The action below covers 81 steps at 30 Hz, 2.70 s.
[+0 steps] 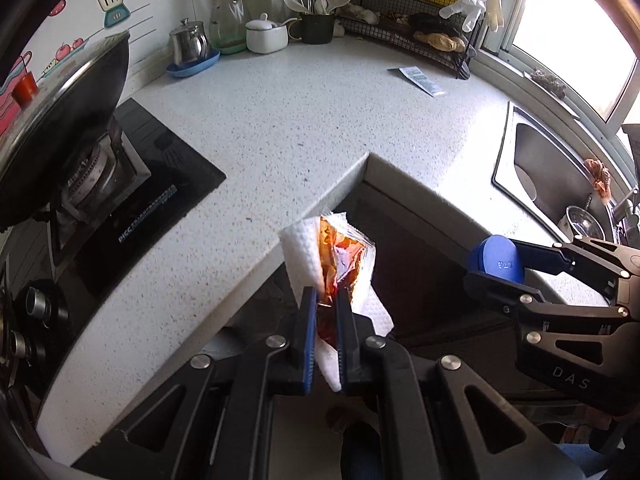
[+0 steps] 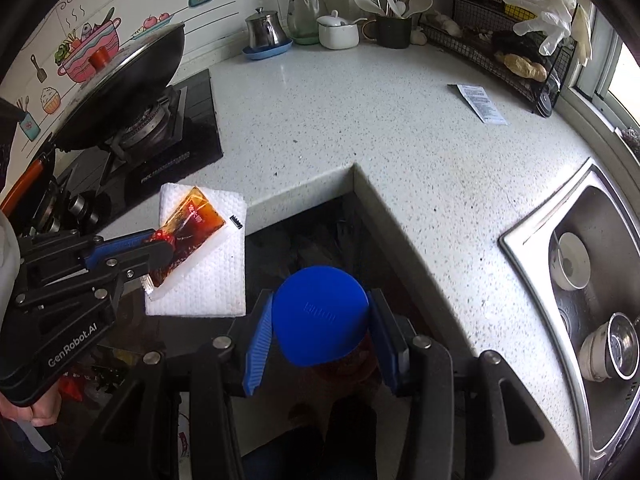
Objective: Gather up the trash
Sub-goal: 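Carry the packet and blue lid down over the red bucket with both grippers, then open the left gripper to drop the packet and wipe into the bucket, then open the right gripper to drop the blue lid into the bucket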
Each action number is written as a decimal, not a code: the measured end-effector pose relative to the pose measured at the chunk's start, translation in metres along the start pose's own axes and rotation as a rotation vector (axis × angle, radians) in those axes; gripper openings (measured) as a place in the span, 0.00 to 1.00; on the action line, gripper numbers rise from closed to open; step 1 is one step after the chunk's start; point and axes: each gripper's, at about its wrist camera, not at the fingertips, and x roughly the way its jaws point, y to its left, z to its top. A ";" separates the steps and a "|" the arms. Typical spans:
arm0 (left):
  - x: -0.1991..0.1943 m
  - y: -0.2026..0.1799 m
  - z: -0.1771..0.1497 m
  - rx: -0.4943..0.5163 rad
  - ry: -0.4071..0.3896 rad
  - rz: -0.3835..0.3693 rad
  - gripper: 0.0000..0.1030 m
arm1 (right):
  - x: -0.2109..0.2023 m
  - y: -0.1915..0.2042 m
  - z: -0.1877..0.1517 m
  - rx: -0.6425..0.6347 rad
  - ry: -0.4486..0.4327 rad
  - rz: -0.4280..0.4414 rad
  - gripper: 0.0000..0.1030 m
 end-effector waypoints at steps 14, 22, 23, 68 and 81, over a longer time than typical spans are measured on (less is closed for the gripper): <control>0.088 0.009 -0.060 -0.022 0.162 -0.039 0.08 | 0.072 0.005 -0.052 0.019 0.143 -0.003 0.42; 0.188 0.013 -0.099 -0.048 0.280 -0.060 0.08 | 0.155 -0.012 -0.084 0.024 0.191 0.037 0.42; 0.202 0.013 -0.104 -0.051 0.293 -0.062 0.08 | 0.166 -0.014 -0.088 0.025 0.191 0.039 0.42; 0.401 0.005 -0.158 -0.051 0.390 -0.081 0.33 | 0.347 -0.069 -0.152 0.095 0.267 0.017 0.42; 0.391 0.047 -0.174 -0.104 0.379 -0.024 0.68 | 0.375 -0.032 -0.140 -0.019 0.294 0.058 0.42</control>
